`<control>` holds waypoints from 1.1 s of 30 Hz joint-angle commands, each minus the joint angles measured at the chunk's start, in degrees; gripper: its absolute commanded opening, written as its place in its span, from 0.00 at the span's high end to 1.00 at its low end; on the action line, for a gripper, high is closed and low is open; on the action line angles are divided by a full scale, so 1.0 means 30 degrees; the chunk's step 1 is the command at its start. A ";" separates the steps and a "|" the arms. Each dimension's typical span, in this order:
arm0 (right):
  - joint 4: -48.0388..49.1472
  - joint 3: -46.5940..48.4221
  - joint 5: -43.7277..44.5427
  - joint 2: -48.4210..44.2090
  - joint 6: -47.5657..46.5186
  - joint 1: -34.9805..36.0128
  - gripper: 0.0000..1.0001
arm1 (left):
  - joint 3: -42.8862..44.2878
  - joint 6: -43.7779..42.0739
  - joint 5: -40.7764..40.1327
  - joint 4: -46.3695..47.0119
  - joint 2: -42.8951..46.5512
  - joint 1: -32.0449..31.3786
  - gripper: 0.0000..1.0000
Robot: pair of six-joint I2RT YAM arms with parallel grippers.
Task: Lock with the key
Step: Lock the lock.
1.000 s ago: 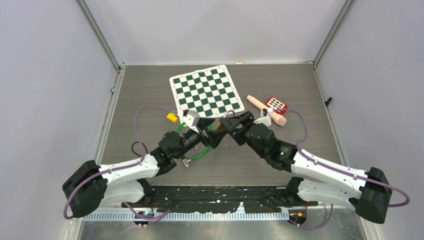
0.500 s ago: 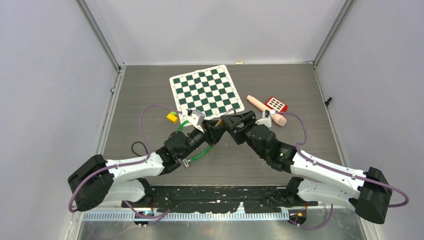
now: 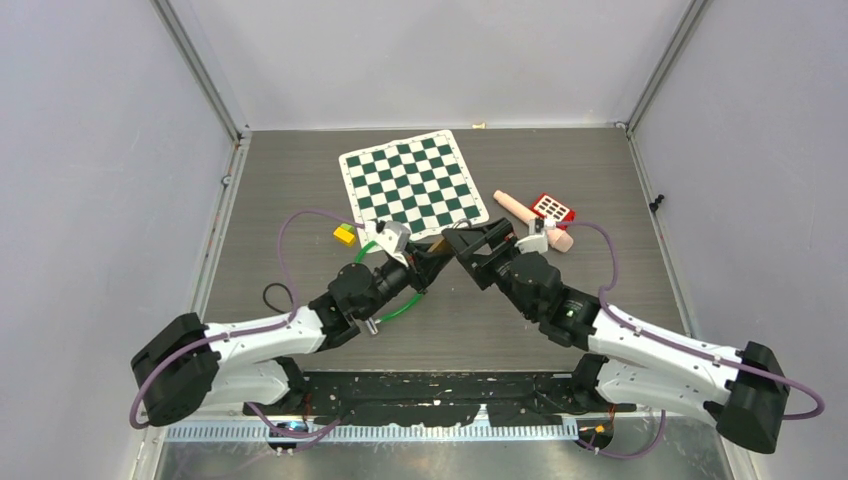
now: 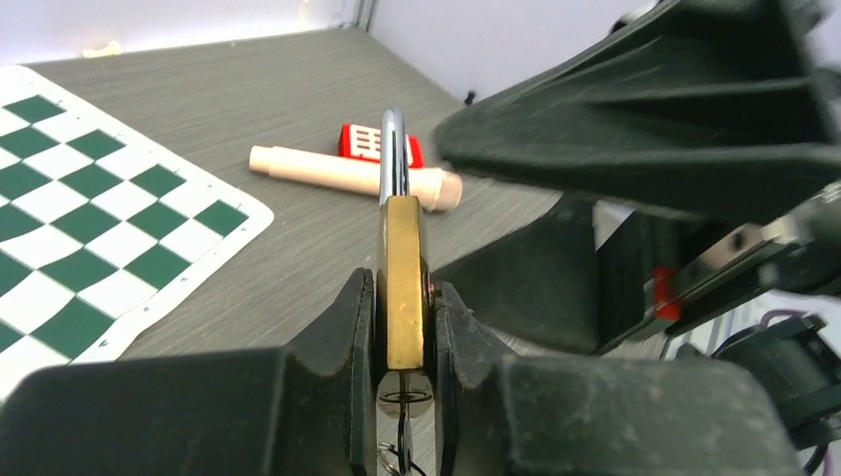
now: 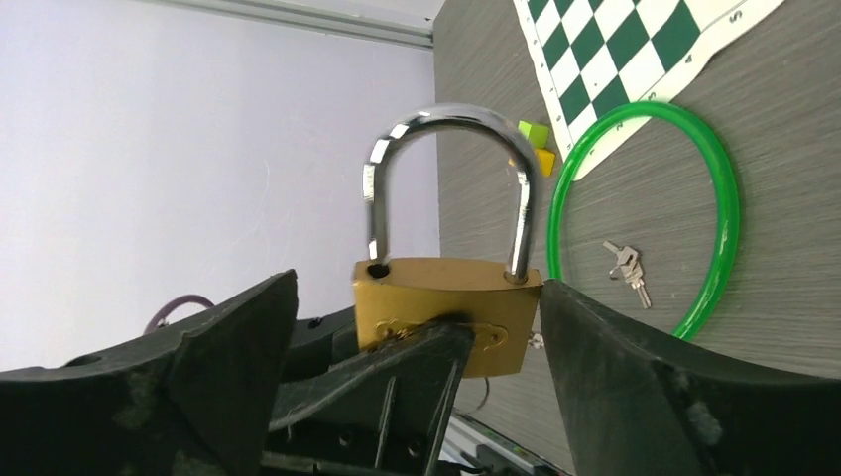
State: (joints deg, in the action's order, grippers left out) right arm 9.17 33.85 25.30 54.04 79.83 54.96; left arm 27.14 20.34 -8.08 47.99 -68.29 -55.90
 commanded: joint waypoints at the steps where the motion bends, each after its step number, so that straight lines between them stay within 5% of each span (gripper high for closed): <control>1: 0.0171 0.0870 0.1291 -0.2041 -0.3087 -0.0115 0.02 | 0.1383 -0.1222 0.0158 -0.2700 0.1856 0.0473 1.00; 7: -0.0868 -0.0214 -0.1214 -0.5070 -0.8092 -0.2510 0.03 | 0.3012 -0.1039 0.6986 -0.8026 0.4416 0.3089 1.00; 11: -0.2583 0.1060 -0.5663 -0.5775 -1.3186 -0.4970 0.01 | 0.4408 -0.2067 1.0879 -1.1718 0.5777 0.4442 1.00; 18: -0.6073 0.4380 -1.4482 -0.3467 -2.0363 -0.5167 0.04 | 0.6650 -0.4960 1.5650 -1.6871 0.6894 0.4772 1.00; 27: -0.3537 0.3989 -2.2559 -0.2241 -2.1378 -0.5133 0.27 | 0.7374 -0.5029 1.7625 -1.7729 0.6762 0.5067 1.00; 33: -0.3160 0.3513 -2.3203 -0.2100 -2.1385 -0.5122 0.36 | 0.7340 -0.4149 1.9225 -1.6824 0.6469 0.5507 1.00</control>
State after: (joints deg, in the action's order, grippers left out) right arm -3.99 44.71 -39.27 47.64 17.21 39.53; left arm 45.69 6.09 43.57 -9.69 -49.39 -40.03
